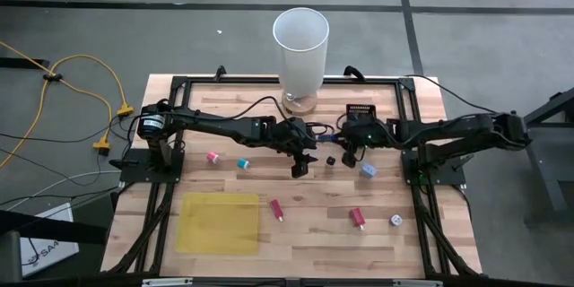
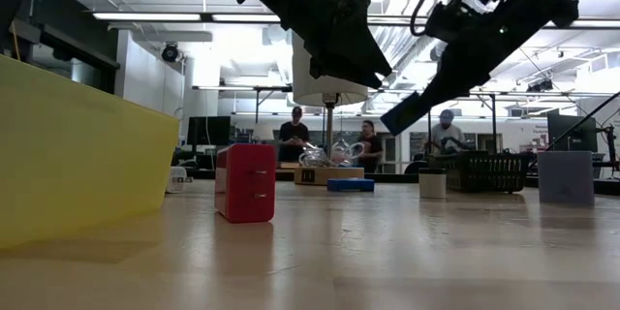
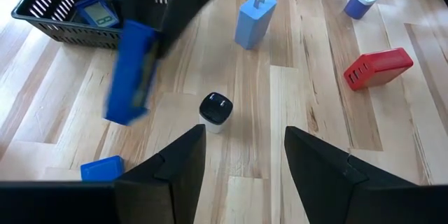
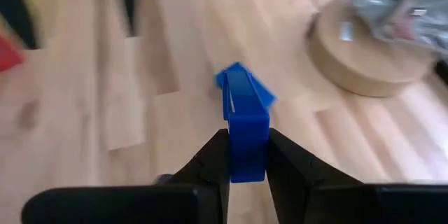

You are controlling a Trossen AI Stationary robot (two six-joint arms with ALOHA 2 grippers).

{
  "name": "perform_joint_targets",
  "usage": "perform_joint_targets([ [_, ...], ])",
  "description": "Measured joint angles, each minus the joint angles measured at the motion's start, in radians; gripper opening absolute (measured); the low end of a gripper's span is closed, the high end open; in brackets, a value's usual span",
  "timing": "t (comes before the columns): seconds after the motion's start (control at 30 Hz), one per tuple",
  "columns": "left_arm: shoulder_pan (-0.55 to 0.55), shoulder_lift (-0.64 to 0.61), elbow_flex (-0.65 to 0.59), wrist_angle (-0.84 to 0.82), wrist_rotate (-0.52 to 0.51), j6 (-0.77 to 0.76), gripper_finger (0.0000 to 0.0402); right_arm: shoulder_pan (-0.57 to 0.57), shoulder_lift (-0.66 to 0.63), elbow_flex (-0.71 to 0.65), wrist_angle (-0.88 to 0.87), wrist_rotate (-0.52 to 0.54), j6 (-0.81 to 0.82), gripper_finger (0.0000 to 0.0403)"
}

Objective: Pick & Place Office items
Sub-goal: Put the bottom blue digital clock into the black bin

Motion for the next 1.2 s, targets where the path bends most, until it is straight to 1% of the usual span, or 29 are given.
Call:
perform_joint_targets([
  [0.27, 0.000, 0.000, 0.000, 0.000, 0.000, 0.000, 0.0190, -0.091, 0.000, 0.000, -0.006, 0.051, 0.000, 0.0064],
  [0.93, 0.000, 0.000, 0.000, 0.000, 0.000, 0.001, 0.0190, -0.390, 0.000, 0.000, -0.046, 0.050, -0.002, 0.0064],
  [1.2, 0.000, 0.000, 0.000, -0.001, 0.000, 0.002, 0.0190, -0.451, 0.000, 0.000, -0.056, 0.042, -0.011, 0.0064],
])
